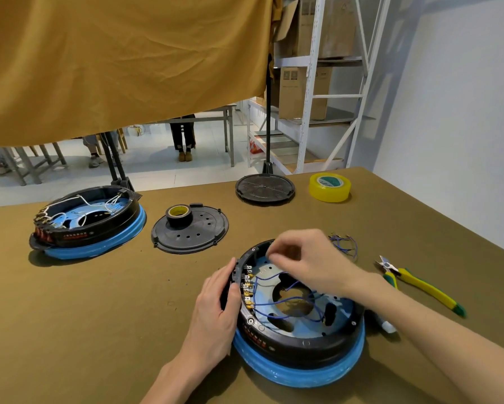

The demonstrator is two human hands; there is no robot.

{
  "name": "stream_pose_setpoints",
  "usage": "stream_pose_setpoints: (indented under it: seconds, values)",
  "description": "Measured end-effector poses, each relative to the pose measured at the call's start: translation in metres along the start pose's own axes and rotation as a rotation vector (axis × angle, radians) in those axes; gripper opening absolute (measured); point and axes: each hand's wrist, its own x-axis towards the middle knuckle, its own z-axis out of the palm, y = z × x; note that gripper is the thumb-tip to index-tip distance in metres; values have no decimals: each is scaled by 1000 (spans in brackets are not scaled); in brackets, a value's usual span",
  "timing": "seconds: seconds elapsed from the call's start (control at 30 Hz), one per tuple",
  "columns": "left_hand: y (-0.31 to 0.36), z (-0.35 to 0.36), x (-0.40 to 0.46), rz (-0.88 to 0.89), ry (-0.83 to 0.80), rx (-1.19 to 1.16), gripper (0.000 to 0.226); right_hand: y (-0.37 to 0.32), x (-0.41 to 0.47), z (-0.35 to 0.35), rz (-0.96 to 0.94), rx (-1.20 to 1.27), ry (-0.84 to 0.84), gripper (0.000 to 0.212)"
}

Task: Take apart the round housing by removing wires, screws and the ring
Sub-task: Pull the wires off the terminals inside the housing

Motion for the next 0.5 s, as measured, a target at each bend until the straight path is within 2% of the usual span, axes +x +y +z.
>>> stream_pose_setpoints:
  seconds: [0.07, 0.13, 0.4, 0.5]
  values:
    - [0, 0, -1, -9, 2, -20, 55, -11, -5, 16, -14, 4, -153, 10]
    - [-1, -1, -2, -9, 14, -23, 54, -14, -10, 29, 2, 2, -213, 14]
    - [-1, 0, -2, 52, 57, -37, 36, -12, -14, 38, 8, 17, -296, 15]
    - [1, 0, -3, 21, 8, -38, 47, -10, -13, 39, 2, 68, -256, 13]
